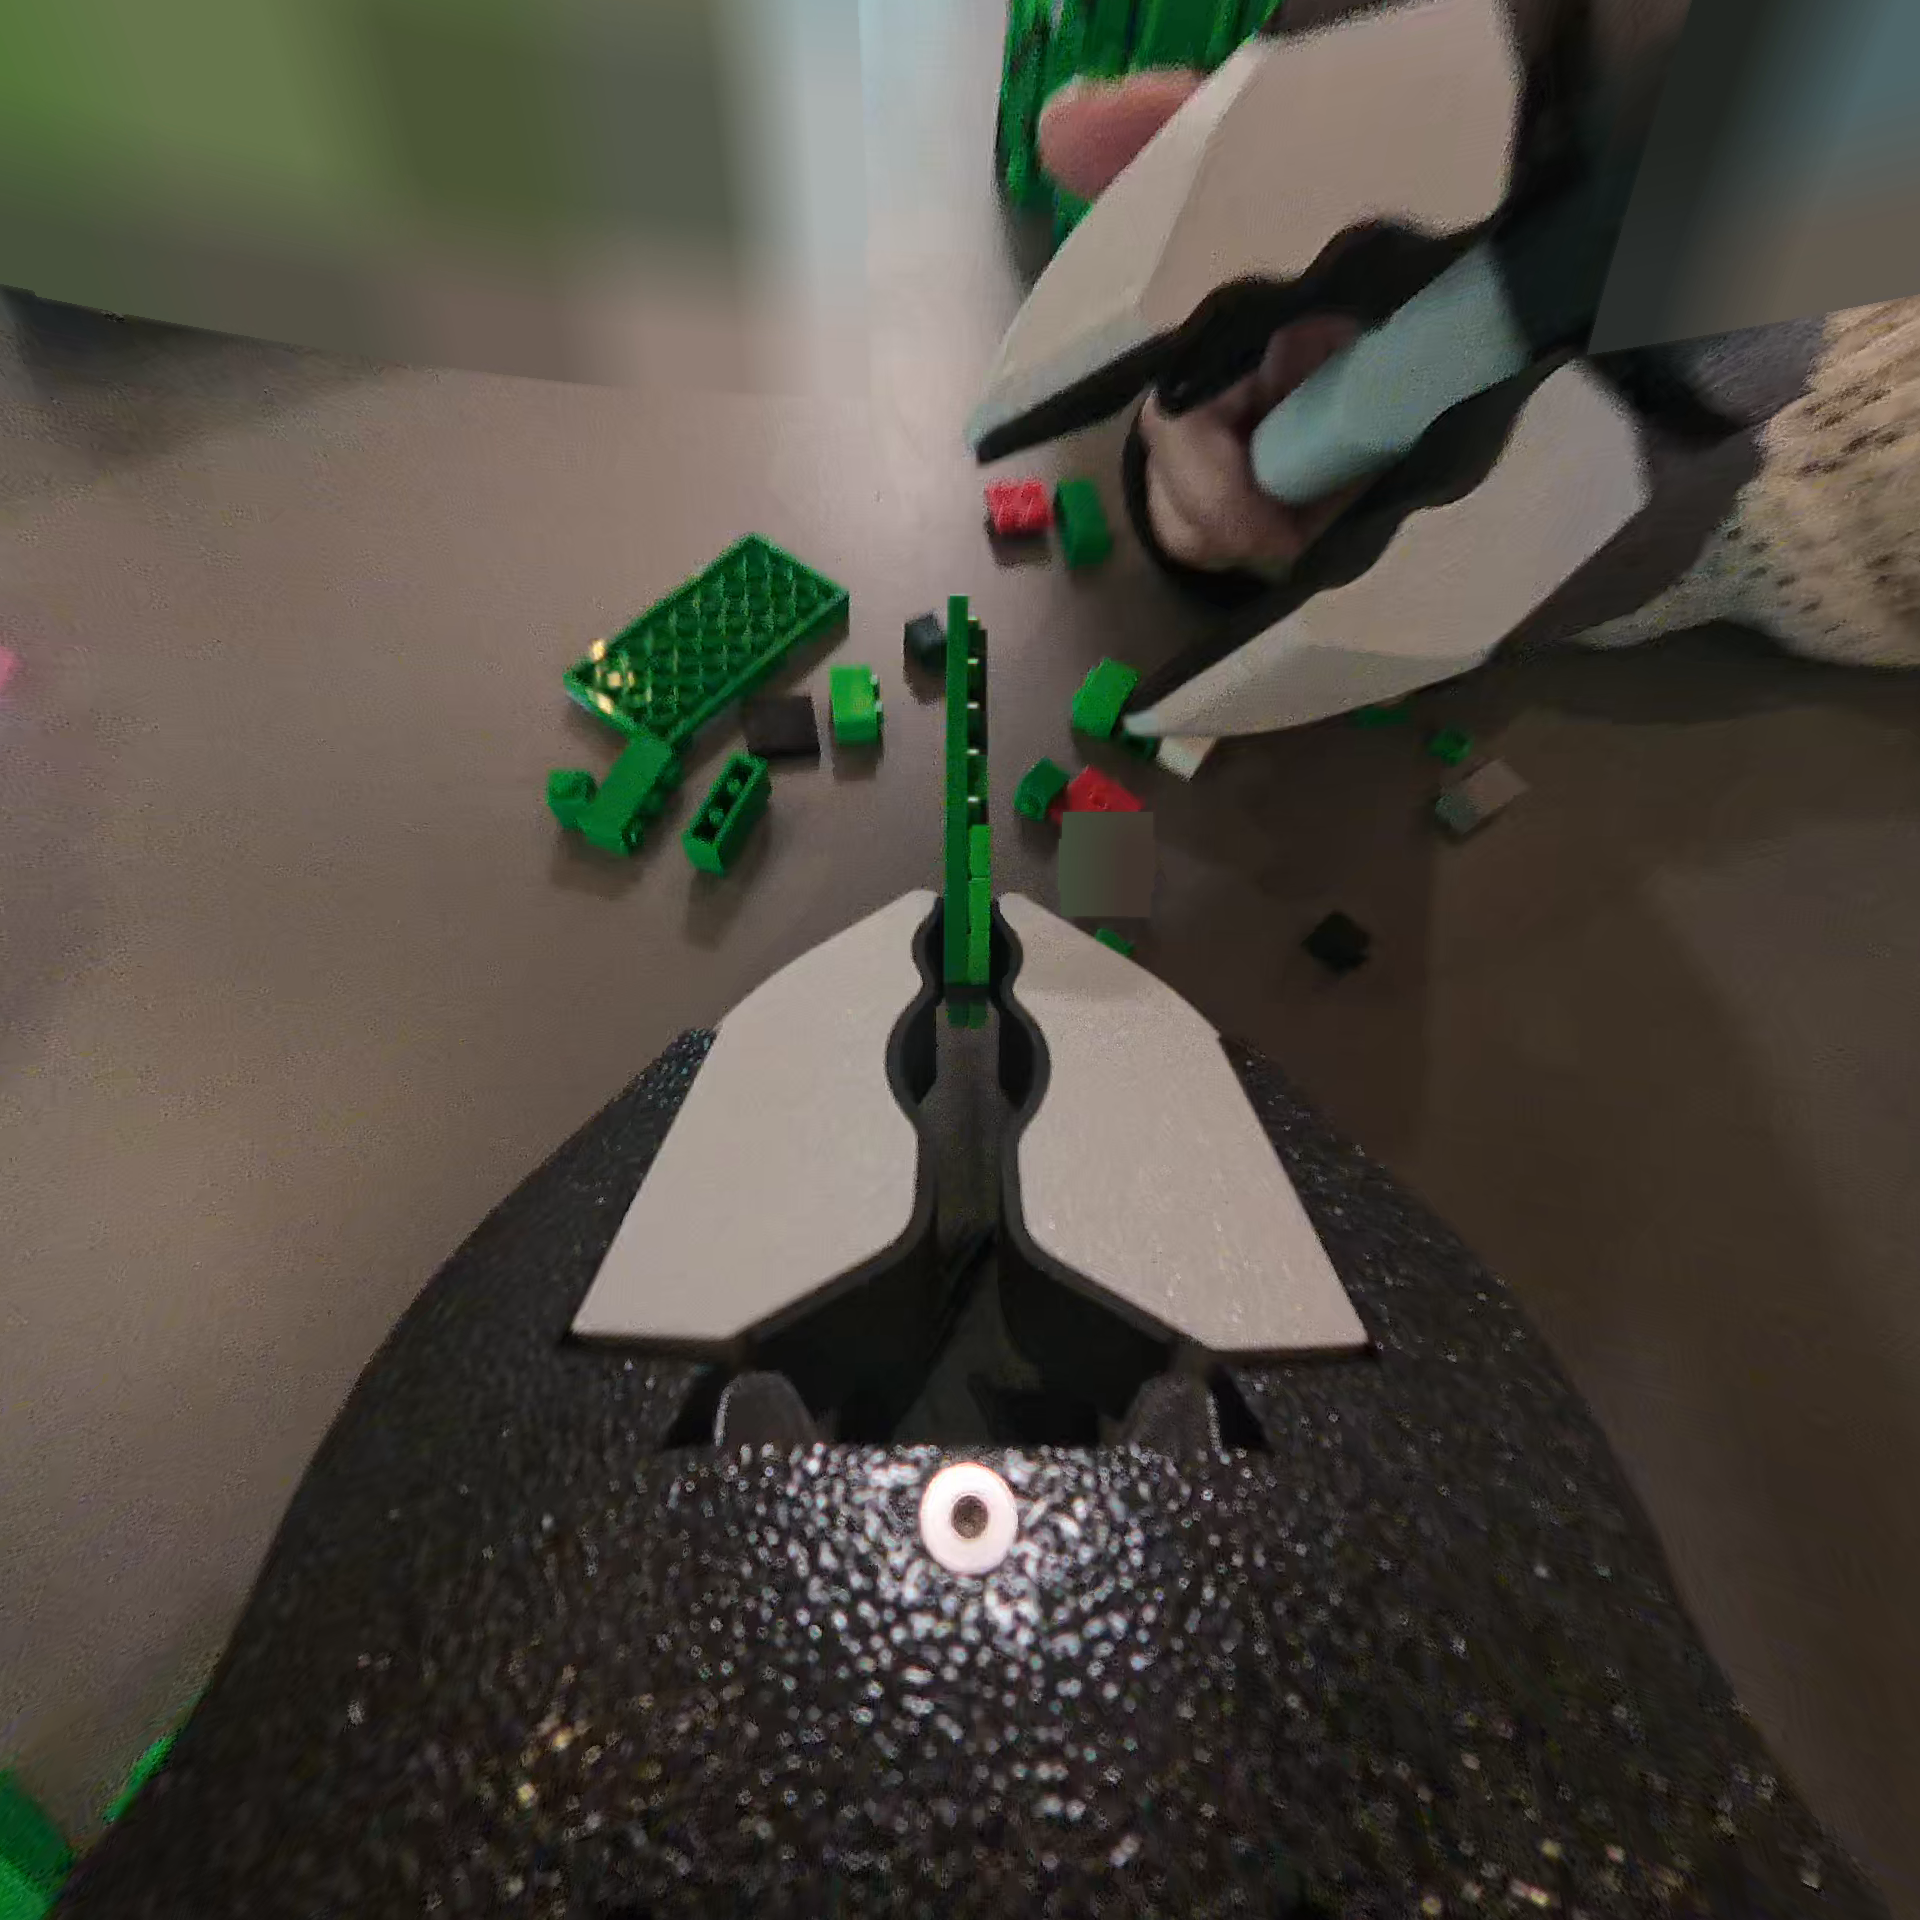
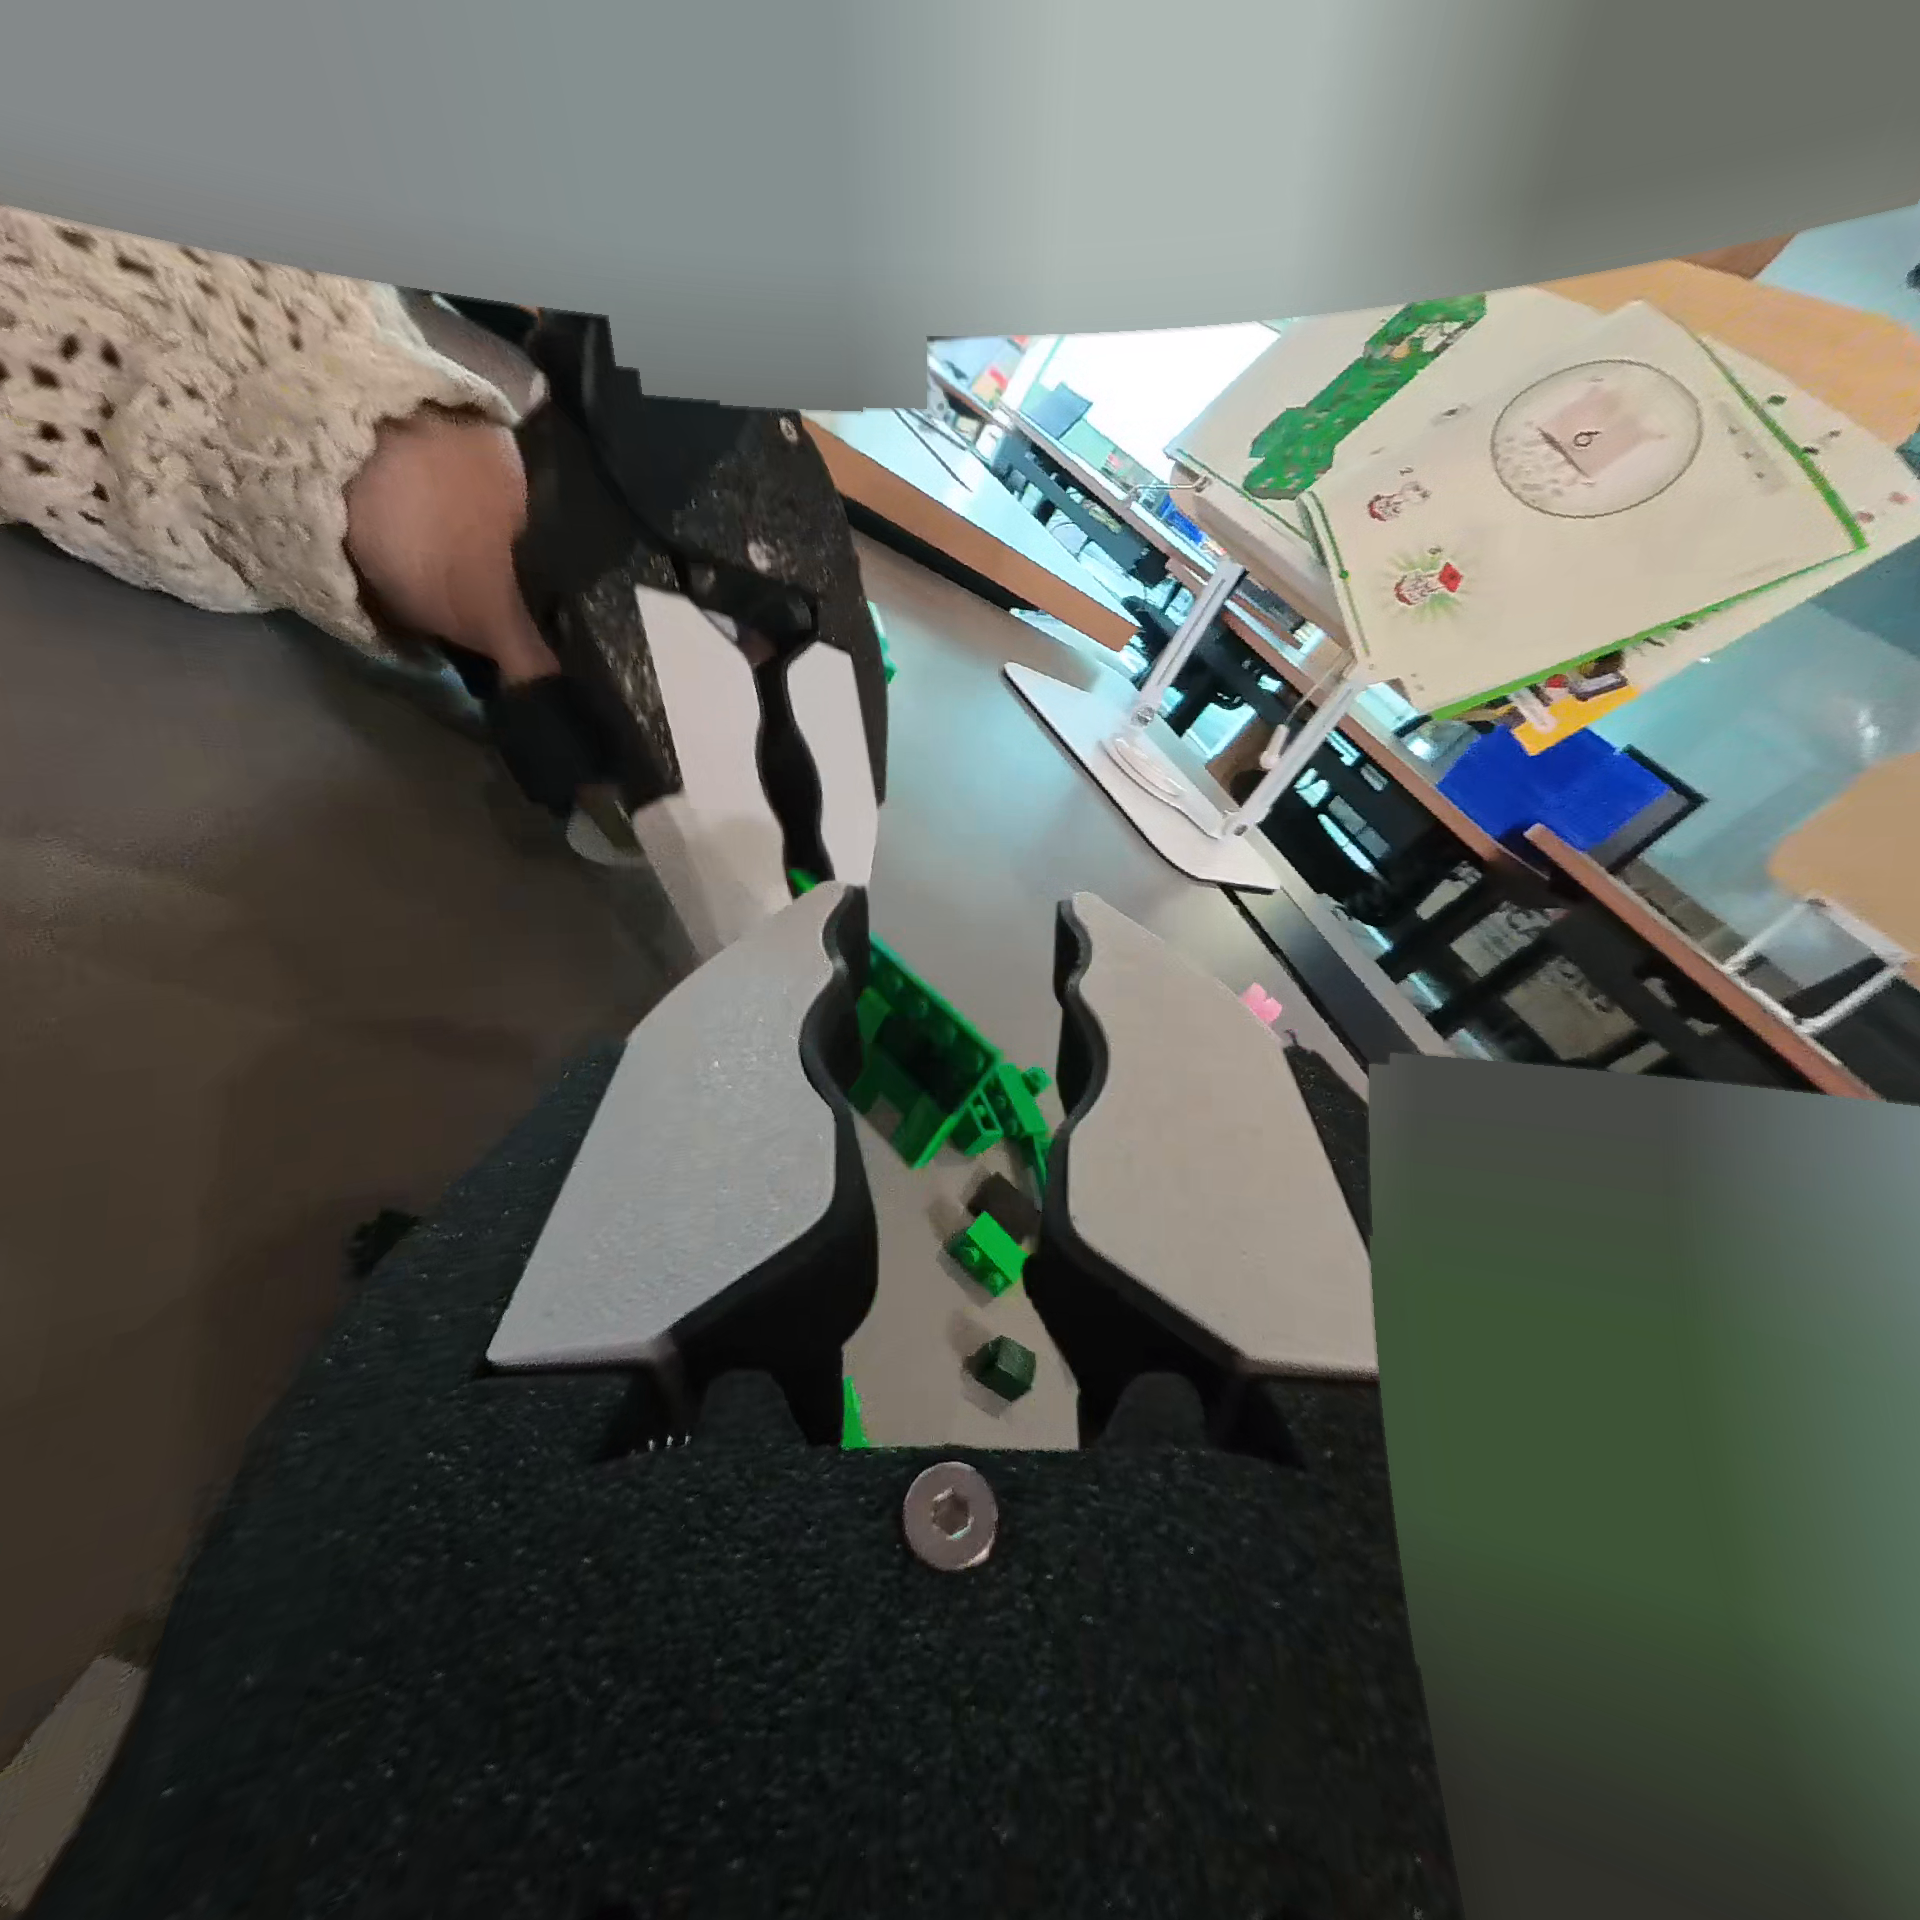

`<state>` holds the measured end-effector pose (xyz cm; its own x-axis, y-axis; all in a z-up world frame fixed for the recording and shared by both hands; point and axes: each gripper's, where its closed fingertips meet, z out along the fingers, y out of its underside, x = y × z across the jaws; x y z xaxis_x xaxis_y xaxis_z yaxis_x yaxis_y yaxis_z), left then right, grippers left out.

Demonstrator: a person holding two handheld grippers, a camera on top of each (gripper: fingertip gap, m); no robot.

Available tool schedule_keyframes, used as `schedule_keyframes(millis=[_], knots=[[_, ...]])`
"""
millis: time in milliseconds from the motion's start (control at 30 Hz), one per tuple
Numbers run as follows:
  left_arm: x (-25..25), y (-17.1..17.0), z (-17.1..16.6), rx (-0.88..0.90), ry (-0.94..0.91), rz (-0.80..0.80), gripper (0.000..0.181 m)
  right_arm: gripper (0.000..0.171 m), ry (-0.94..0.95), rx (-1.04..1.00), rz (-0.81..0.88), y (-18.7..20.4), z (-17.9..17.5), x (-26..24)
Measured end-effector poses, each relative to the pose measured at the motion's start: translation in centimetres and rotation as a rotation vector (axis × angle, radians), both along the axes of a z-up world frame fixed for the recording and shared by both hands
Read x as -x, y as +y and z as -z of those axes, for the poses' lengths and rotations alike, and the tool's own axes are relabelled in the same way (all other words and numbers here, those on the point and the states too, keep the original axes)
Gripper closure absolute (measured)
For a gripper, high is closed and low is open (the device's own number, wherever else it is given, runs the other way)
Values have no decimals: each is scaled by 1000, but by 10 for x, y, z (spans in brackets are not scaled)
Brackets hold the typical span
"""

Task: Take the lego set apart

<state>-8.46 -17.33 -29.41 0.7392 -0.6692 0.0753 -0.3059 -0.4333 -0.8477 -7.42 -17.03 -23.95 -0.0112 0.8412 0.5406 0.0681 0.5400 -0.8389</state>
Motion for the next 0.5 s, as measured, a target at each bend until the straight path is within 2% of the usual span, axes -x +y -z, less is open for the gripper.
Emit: schedule_keyframes(millis=[67,133,267,367,400,467,500], knots=[[0,0,-10,-86,-5,41,176,137,29,3,15,4,-5,-2],[-2,-2,-12,-193,75,110,176,137,37,31,-20,4,-9,-6],[-3,-2,3,-389,364,203,176,140,-147,119,-105,-1,15,-10],[-10,-6,10,-436,451,249,176,141,-291,135,-117,-4,32,-7],[-11,-5,10,-451,461,248,176,144,-314,152,-131,-7,34,-6],[-13,-7,6,-463,425,258,176,171,-353,174,-169,-16,34,-6],[-12,-7,4,-456,399,253,176,171,-345,168,-171,-17,31,-5]])
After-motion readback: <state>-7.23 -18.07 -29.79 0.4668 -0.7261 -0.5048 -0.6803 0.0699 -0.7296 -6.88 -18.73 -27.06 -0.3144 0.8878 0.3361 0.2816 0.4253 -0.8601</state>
